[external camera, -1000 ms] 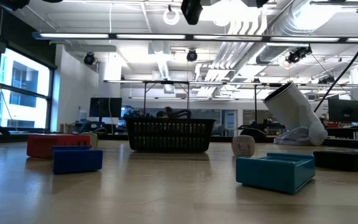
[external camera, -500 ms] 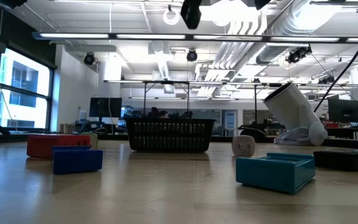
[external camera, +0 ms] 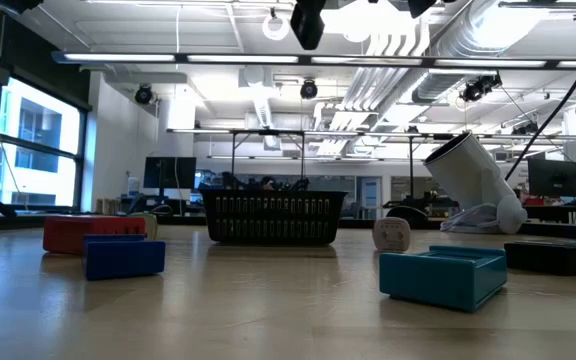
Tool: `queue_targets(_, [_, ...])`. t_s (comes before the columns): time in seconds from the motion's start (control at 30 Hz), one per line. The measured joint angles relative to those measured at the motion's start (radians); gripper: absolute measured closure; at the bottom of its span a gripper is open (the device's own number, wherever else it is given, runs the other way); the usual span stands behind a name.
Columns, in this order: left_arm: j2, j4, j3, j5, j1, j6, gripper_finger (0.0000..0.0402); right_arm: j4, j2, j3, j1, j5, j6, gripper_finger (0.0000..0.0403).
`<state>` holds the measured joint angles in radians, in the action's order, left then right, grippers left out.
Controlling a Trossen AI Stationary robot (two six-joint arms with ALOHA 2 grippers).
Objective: Pick & Place Office items
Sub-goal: Put the white charger adapter into the top black bin
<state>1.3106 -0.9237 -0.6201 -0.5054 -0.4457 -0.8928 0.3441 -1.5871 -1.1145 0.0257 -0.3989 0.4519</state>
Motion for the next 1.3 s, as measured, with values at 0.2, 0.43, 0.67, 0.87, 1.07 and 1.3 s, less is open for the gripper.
queue_targets(0.2, [0.000, 0.007, 0.001, 0.006, 0.026, 0.026, 0.0203, 0.011, 0.000, 0.000, 0.000, -0.023, 0.011, 0.0289])
queue_targets(0.43, [0.000, 0.008, 0.001, 0.038, 0.042, 0.037, 0.0203, 0.020, -0.006, -0.001, 0.000, -0.029, 0.017, 0.0289])
queue_targets(0.67, [0.000, 0.012, -0.004, 0.041, 0.040, 0.033, 0.0203, 0.020, -0.006, -0.001, 0.000, -0.030, 0.018, 0.0289])
queue_targets(0.87, [0.000, 0.091, -0.049, 0.040, 0.029, 0.026, 0.0203, 0.018, -0.006, -0.001, 0.002, -0.040, 0.019, 0.0289])
queue_targets(1.07, [0.000, 0.106, -0.063, 0.040, 0.029, 0.035, 0.0203, 0.019, -0.006, -0.001, 0.002, -0.041, 0.019, 0.0289])
queue_targets(1.3, [0.000, 0.113, -0.063, 0.039, 0.029, 0.038, 0.0241, 0.015, -0.006, -0.001, 0.002, -0.039, 0.028, 0.0289])
